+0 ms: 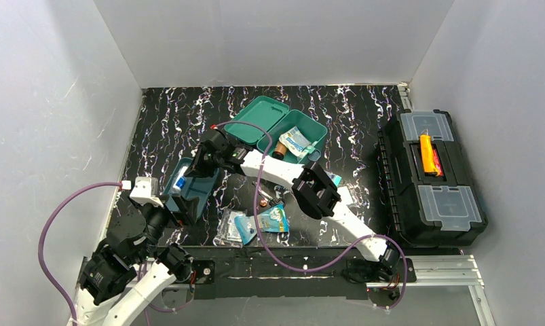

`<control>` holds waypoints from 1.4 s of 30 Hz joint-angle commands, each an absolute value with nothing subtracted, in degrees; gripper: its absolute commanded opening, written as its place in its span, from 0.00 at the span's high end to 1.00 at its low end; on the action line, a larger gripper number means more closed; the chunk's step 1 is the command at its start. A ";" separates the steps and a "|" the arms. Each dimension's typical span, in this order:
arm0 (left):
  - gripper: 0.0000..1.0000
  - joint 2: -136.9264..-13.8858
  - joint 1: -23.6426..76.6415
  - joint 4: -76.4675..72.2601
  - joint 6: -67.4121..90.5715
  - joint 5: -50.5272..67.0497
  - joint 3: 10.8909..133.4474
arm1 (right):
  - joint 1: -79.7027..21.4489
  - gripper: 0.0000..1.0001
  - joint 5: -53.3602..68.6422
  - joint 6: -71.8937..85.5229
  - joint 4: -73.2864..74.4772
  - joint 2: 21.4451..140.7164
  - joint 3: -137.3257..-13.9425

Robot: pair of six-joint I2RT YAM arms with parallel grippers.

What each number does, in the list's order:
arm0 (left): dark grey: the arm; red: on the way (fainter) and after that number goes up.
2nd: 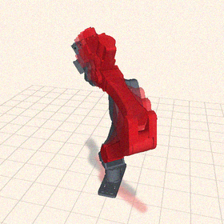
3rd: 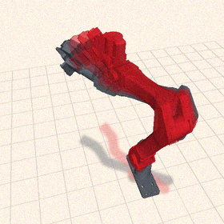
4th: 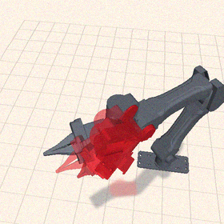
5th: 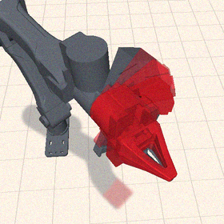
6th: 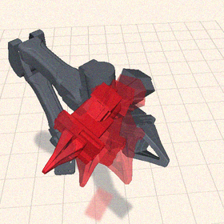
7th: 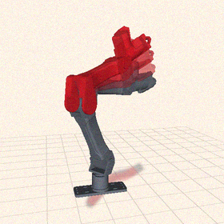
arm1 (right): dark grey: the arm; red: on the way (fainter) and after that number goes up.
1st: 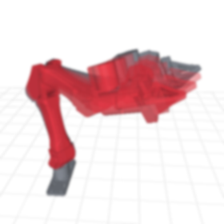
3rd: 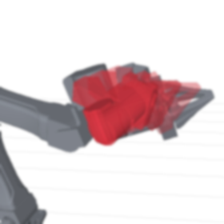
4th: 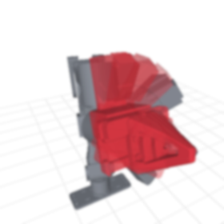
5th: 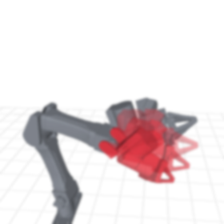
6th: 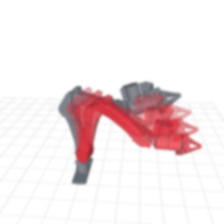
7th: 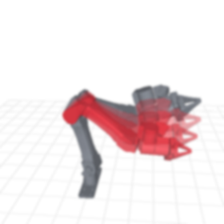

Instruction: Organize the medicine kit

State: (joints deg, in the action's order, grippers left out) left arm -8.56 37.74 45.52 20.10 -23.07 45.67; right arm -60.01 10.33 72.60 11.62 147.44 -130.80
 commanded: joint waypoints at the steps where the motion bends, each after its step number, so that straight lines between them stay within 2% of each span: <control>1: 0.02 -9.47 37.95 46.17 20.14 -23.64 45.62 | -59.95 0.84 10.13 72.94 12.67 148.68 -133.26; 5: 0.02 -9.49 37.91 46.17 20.13 -23.81 45.57 | -59.94 0.79 11.13 73.17 12.49 148.98 -132.98; 11: 0.02 -9.65 37.95 46.39 20.21 -24.08 45.69 | -59.96 0.62 11.38 71.02 9.49 146.34 -130.65; 19: 0.02 -9.49 37.95 46.78 20.30 -24.78 45.79 | -59.92 0.54 8.76 63.86 8.46 136.46 -122.12; 31: 0.02 -9.72 37.95 47.04 20.82 -25.65 45.96 | -59.79 0.48 6.29 54.39 7.59 114.38 -97.55; 42: 0.02 -15.00 37.94 47.29 21.26 -22.95 46.93 | -59.77 0.38 2.16 44.01 12.42 90.97 -71.44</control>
